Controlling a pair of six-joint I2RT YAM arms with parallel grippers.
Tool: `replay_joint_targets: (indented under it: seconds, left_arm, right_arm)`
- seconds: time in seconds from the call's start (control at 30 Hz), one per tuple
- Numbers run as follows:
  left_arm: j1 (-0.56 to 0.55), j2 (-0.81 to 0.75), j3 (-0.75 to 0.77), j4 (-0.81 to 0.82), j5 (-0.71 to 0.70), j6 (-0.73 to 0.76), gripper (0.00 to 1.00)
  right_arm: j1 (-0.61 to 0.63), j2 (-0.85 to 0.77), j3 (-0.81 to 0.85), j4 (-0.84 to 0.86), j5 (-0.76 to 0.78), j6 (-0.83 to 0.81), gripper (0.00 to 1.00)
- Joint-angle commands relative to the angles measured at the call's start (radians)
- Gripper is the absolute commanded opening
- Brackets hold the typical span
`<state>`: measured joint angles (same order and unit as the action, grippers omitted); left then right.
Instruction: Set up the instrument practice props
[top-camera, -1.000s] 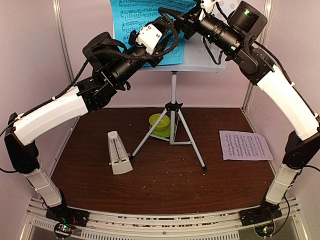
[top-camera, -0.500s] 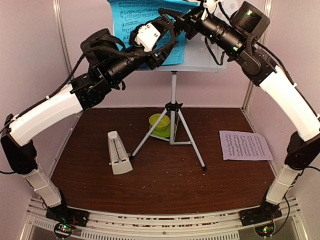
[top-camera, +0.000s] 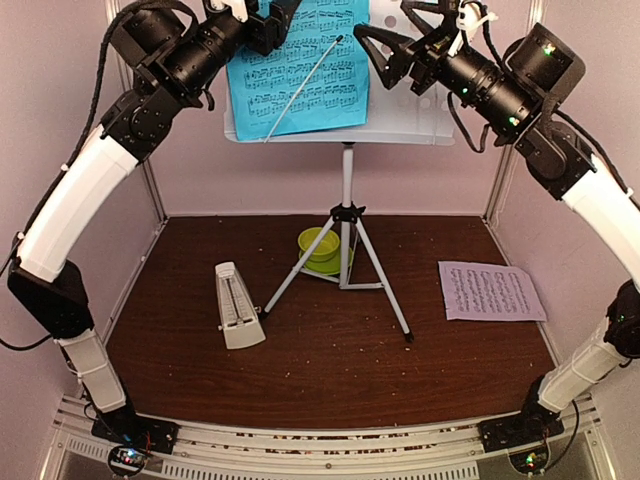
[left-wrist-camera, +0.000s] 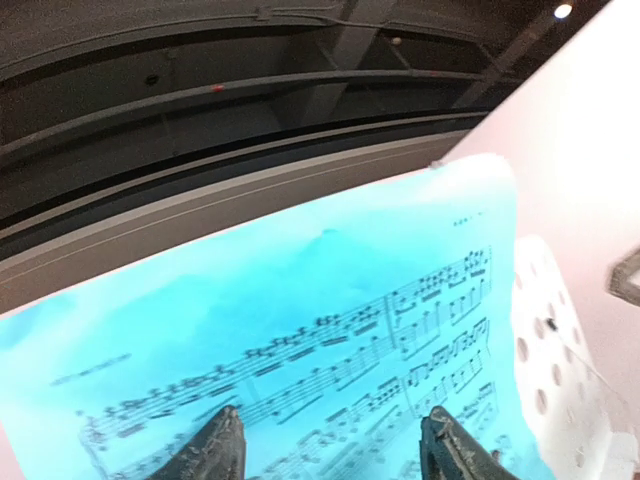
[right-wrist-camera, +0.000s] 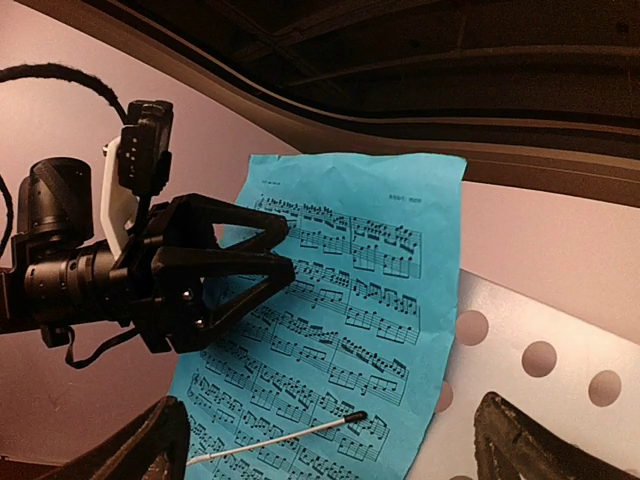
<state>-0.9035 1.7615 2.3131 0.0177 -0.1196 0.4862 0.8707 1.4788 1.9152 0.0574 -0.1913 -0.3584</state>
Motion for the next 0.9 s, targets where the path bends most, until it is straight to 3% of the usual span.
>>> replay_joint_targets:
  seconds: [0.0,0.17,0.5,0.67,0.87]
  left_arm:
    - [0.042,0.064,0.084,0.018,-0.104,-0.072,0.59]
    - [0.048,0.062,0.080,-0.002,-0.073,-0.069,0.58]
    - [0.035,-0.051,-0.017,-0.021,0.149,-0.112,0.71]
    - [0.034,-0.151,-0.080,-0.085,0.110,-0.180,0.76]
    - [0.039,-0.236,-0.117,-0.218,-0.036,-0.253,0.79]
  right_arm:
    - [0.001,-0.057,-0.060,0.041,0.054,0.058,1.00]
    - [-0.007,-0.102,-0.119,0.027,0.097,0.113,1.00]
    - [-0.077,-0.151,-0.153,-0.011,0.159,0.306,1.00]
    - [-0.164,-0.183,-0.160,-0.051,0.160,0.427,1.00]
    - [-0.320,-0.189,-0.162,-0.108,0.086,0.632,1.00]
